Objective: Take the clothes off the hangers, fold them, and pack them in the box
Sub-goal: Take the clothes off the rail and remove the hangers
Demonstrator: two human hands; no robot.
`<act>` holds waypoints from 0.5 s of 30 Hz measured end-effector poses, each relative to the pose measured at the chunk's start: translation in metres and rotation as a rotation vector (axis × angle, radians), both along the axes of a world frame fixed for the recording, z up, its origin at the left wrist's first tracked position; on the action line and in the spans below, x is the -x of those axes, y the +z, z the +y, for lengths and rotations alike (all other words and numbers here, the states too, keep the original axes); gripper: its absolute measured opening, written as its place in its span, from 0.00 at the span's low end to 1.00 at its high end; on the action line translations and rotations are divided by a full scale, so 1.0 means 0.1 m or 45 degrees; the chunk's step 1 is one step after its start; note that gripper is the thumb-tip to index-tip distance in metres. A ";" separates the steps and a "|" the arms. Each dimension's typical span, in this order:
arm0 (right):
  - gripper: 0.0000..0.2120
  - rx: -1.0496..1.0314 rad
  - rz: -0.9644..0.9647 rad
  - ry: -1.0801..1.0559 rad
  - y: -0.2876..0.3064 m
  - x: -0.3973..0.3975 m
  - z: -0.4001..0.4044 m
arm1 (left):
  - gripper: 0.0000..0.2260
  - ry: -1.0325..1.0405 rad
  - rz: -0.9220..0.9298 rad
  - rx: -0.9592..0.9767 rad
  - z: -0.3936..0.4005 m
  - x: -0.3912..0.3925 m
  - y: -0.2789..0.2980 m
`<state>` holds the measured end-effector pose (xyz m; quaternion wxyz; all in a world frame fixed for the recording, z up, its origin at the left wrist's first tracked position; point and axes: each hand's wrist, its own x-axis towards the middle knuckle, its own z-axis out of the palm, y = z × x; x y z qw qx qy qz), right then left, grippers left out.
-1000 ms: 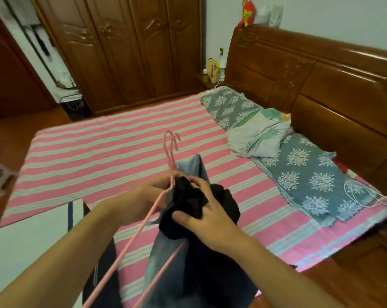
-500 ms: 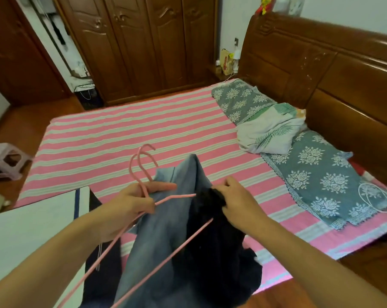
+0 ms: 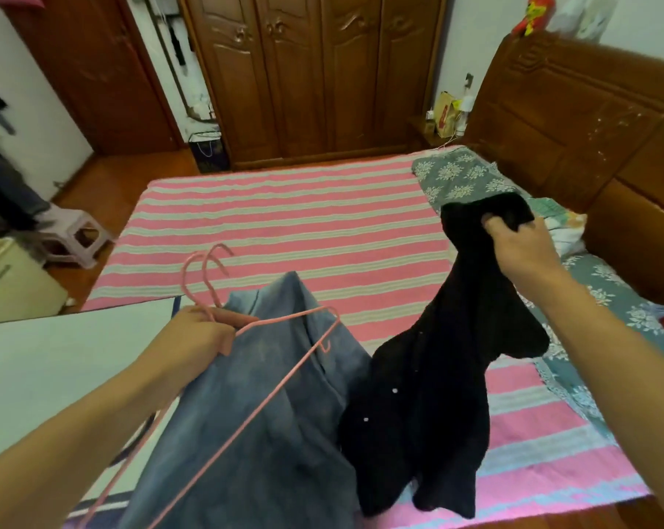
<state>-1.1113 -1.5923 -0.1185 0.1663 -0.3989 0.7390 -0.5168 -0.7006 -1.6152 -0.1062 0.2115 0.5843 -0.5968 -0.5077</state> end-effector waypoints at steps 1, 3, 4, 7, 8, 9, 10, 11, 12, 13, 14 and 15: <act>0.08 0.085 -0.076 -0.020 0.12 -0.05 -0.05 | 0.27 0.030 -0.012 0.022 0.02 0.01 -0.01; 0.05 0.266 -0.252 -0.032 0.33 -0.11 -0.16 | 0.28 0.068 -0.020 0.047 0.05 0.05 -0.02; 0.02 0.359 -0.307 -0.008 0.42 -0.14 -0.22 | 0.27 0.102 -0.028 0.054 0.05 0.07 -0.01; 0.03 0.580 -0.287 -0.035 0.56 -0.18 -0.40 | 0.23 0.175 0.027 0.097 0.04 0.12 0.00; 0.05 0.614 -0.259 -0.079 0.53 -0.16 -0.47 | 0.23 0.175 0.026 0.108 0.04 0.14 0.00; 0.08 0.648 -0.229 -0.136 0.49 -0.17 -0.53 | 0.23 0.179 0.025 0.123 0.03 0.15 0.00; 0.11 0.680 -0.206 -0.206 0.44 -0.18 -0.56 | 0.22 0.195 0.039 0.137 0.04 0.15 0.01; 0.11 0.710 -0.191 -0.249 0.40 -0.18 -0.59 | 0.18 0.230 0.058 0.144 0.03 0.13 0.03; 0.10 0.731 -0.187 -0.266 0.38 -0.18 -0.60 | 0.14 0.263 0.076 0.155 0.03 0.12 0.05; 0.08 0.753 -0.194 -0.278 0.41 -0.18 -0.61 | 0.11 0.292 0.072 0.164 0.00 0.08 0.06; 0.07 0.775 -0.193 -0.292 0.46 -0.17 -0.63 | 0.09 0.311 0.044 0.179 -0.02 0.05 0.06; 0.07 0.813 -0.207 -0.296 0.55 -0.17 -0.66 | 0.08 0.330 0.014 0.194 -0.06 0.00 0.04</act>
